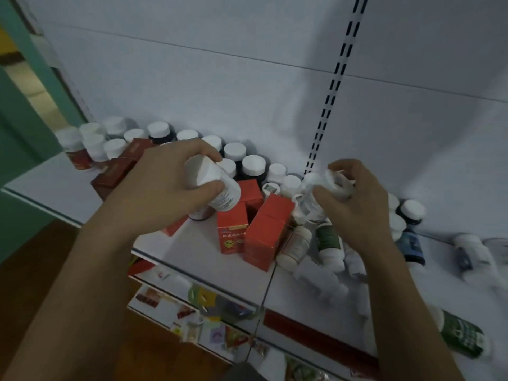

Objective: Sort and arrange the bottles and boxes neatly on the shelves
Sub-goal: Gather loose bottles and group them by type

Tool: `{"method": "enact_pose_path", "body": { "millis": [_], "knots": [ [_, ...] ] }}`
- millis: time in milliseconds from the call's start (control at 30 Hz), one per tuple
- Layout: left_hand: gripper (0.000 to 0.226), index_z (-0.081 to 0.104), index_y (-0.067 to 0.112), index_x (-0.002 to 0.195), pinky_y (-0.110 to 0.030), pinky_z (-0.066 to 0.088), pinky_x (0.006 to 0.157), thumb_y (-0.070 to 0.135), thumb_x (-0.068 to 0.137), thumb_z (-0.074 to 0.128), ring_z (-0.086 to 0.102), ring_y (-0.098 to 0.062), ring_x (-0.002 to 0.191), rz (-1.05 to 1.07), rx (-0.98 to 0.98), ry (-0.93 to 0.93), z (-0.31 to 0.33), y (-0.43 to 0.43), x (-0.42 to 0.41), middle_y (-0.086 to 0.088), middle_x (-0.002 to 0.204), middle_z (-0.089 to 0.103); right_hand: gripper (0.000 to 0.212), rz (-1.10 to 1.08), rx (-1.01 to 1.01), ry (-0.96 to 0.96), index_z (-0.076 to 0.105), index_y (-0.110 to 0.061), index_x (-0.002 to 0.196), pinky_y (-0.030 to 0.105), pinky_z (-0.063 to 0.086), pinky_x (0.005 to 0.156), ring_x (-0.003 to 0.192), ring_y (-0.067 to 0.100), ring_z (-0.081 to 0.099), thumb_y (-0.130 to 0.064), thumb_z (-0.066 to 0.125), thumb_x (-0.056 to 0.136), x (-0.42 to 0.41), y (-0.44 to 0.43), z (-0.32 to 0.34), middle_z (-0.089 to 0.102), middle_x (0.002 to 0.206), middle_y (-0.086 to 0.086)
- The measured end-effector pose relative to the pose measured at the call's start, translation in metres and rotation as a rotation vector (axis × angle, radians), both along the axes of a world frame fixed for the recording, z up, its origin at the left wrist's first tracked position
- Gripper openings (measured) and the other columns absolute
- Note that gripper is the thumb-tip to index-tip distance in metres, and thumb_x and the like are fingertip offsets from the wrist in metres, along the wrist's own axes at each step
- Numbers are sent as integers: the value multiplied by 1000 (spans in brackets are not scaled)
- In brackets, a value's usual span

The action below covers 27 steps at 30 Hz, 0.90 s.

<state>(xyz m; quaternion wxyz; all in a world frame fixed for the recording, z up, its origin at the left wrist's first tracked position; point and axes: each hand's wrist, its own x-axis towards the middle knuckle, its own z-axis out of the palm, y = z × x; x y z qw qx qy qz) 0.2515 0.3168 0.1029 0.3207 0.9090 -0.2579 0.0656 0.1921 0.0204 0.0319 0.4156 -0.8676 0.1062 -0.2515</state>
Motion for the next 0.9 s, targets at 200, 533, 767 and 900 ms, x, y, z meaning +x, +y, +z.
{"method": "enact_pose_path", "body": {
  "millis": [200,533,767,900],
  "knots": [
    [33,64,33,118,-29,51,84,39,86,73,60,-6,105,-133,-80,7,-12,-40,29,16,117,65,32,-22,93,216,64,-25,112,28,53,69,88,8,64,-46,68,88,-6,4,-30,66,97,-12],
    [42,62,28,124,-34,47,90,29,84,76,58,-12,109,-259,-25,2,-35,-73,56,11,120,65,35,-139,-161,489,67,-32,107,37,53,78,91,19,59,-40,74,74,-22,3,-36,62,106,-2],
    [50,60,34,126,-31,47,92,33,81,80,57,-7,111,-234,-121,-18,-35,-67,69,15,122,63,44,-266,-83,337,64,-30,112,37,57,80,92,16,63,-37,77,71,-12,-5,-10,66,103,-6],
    [52,60,34,127,-26,45,88,36,79,82,58,-7,110,-264,-118,-35,-32,-73,71,14,124,62,52,-156,-190,416,64,-31,115,37,57,80,93,14,62,-32,82,66,1,-9,-4,65,107,-5]
  ]
}}
